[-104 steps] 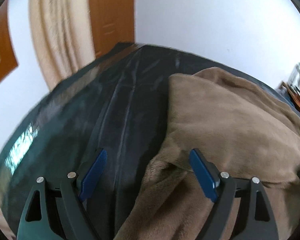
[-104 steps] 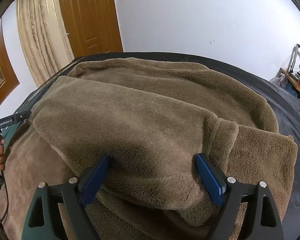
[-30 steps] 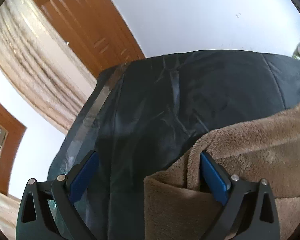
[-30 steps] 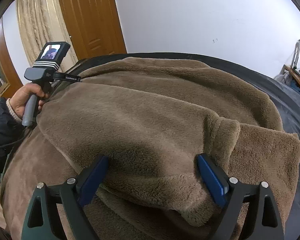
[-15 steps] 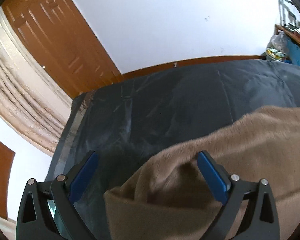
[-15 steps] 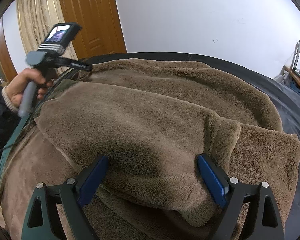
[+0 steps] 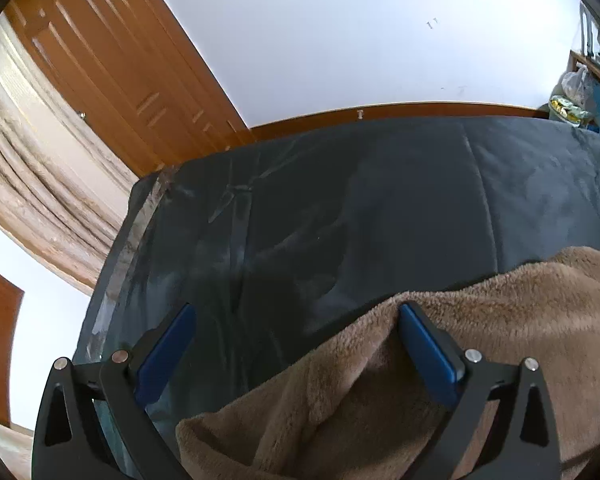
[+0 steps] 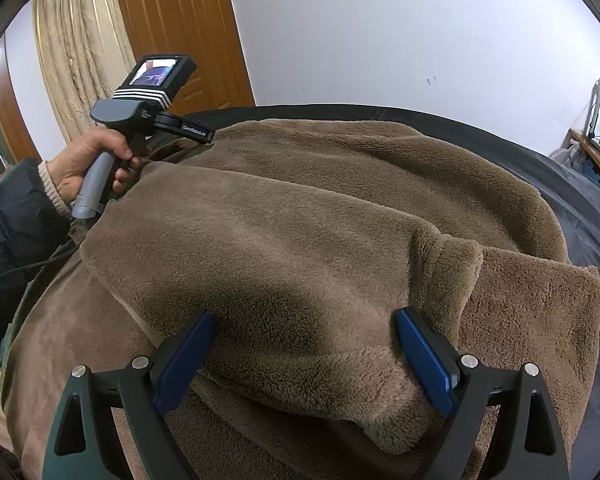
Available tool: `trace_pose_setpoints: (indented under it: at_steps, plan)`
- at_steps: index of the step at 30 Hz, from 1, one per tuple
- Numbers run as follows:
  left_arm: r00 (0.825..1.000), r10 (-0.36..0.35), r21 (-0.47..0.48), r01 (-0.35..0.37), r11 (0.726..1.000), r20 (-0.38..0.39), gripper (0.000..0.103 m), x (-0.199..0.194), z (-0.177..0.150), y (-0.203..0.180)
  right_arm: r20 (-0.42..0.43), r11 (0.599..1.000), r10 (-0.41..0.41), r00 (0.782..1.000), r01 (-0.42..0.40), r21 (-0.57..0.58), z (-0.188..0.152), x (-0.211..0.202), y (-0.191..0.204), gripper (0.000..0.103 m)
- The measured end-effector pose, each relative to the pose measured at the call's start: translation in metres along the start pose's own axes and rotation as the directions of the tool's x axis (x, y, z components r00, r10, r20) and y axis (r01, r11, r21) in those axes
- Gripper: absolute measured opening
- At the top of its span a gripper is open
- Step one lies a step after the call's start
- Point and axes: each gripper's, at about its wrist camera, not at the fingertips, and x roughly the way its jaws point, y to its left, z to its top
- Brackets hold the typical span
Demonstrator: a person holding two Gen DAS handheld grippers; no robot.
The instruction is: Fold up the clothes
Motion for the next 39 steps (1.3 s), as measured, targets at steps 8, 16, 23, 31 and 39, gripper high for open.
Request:
trace_pose_setpoints:
  at_steps: [8,16,23,31,39]
  plan:
    - [0.994,-0.109,-0.09,0.106,0.99,-0.021,0.102,-0.032,-0.03,0.041,0.001,1.0,0.003,1.0,-0.003,0.001,0.001,0.001,0.002,0.094]
    - [0.981,-0.196,0.033,0.196,0.98,0.011,0.102,-0.088,-0.111,0.067,0.004,1.0,0.011,1.0,-0.011,0.008,0.001,0.001,0.001,0.094]
    - [0.967,-0.255,0.153,0.253,0.955,-0.006,0.102,-0.125,-0.191,0.072,0.005,1.0,0.018,1.0,-0.018,0.015,0.001,0.002,0.0,0.094]
    - [0.955,-0.297,0.076,0.298,0.952,-0.03,0.102,-0.117,-0.218,0.078,0.005,0.998,-0.031,0.999,0.032,-0.056,-0.016,-0.028,0.017,0.094]
    - [0.911,-0.411,0.138,0.404,0.904,0.024,0.102,-0.149,-0.241,0.078,-0.056,0.991,-0.011,0.998,0.003,-0.134,-0.087,-0.094,0.053,0.094]
